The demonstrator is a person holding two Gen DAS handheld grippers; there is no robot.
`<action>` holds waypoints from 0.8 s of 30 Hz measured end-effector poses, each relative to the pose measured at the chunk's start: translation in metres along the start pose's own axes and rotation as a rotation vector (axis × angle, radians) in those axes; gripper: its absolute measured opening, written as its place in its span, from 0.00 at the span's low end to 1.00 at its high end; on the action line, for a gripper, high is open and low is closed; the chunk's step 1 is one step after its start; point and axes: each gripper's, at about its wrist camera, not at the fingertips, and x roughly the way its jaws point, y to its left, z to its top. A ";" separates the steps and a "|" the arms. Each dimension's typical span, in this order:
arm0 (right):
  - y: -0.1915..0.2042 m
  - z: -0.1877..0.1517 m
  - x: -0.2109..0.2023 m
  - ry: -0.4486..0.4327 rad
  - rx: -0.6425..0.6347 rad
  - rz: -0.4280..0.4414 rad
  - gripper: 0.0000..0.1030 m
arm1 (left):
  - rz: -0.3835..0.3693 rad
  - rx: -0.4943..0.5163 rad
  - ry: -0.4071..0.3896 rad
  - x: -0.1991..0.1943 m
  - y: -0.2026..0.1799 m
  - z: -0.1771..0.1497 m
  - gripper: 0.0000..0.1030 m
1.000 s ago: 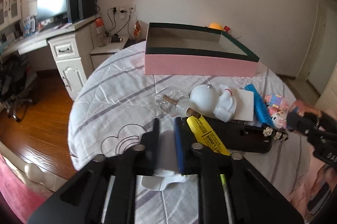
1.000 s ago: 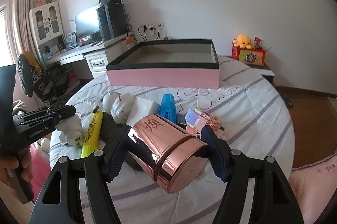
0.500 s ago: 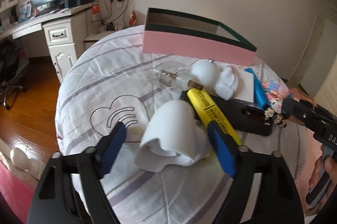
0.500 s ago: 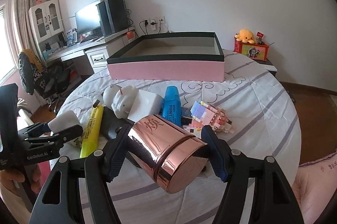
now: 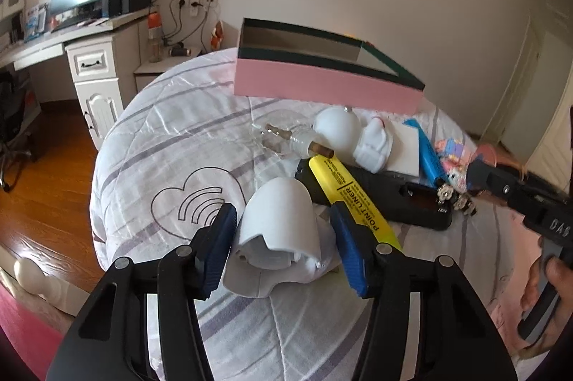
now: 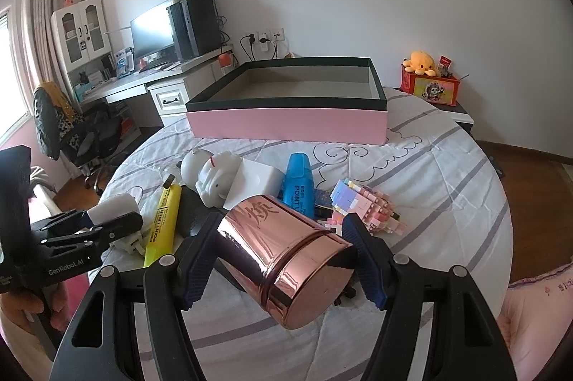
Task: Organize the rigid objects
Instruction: 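Lift the rose-gold cup with the right tool while the left tool lifts the white device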
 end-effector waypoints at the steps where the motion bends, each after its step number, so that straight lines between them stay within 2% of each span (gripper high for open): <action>1: 0.000 0.000 0.000 0.001 0.000 -0.001 0.67 | -0.005 0.004 0.005 -0.001 0.001 0.000 0.54; 2: 0.000 0.000 0.000 0.002 0.001 -0.002 0.67 | 0.000 0.008 0.011 -0.001 0.001 0.000 0.58; 3: 0.001 0.000 0.000 0.002 0.003 -0.002 0.67 | 0.016 0.009 0.024 -0.002 0.000 0.001 0.76; 5: 0.002 -0.001 0.000 0.007 0.001 -0.002 0.67 | 0.038 0.024 0.025 -0.005 0.000 -0.001 0.92; 10: 0.002 -0.001 -0.002 0.004 0.001 -0.004 0.67 | 0.051 0.072 0.019 -0.011 -0.004 -0.012 0.93; 15: 0.003 0.000 -0.003 0.005 -0.001 -0.008 0.67 | 0.093 0.132 0.065 0.007 -0.012 -0.017 0.93; 18: 0.004 0.000 -0.003 0.010 -0.005 -0.009 0.67 | 0.109 0.151 0.055 0.013 -0.014 -0.013 0.92; 19: 0.004 0.000 -0.002 0.012 -0.004 -0.010 0.67 | 0.113 0.162 0.051 0.015 -0.015 -0.012 0.91; 20: 0.003 0.000 -0.002 0.013 -0.003 -0.010 0.67 | 0.105 0.172 0.050 0.016 -0.016 -0.012 0.78; 21: 0.003 0.000 -0.002 0.014 -0.004 -0.011 0.67 | 0.096 0.173 0.051 0.017 -0.016 -0.011 0.72; 24: 0.002 0.001 -0.002 0.012 -0.006 -0.014 0.67 | 0.081 0.150 0.048 0.016 -0.013 -0.007 0.72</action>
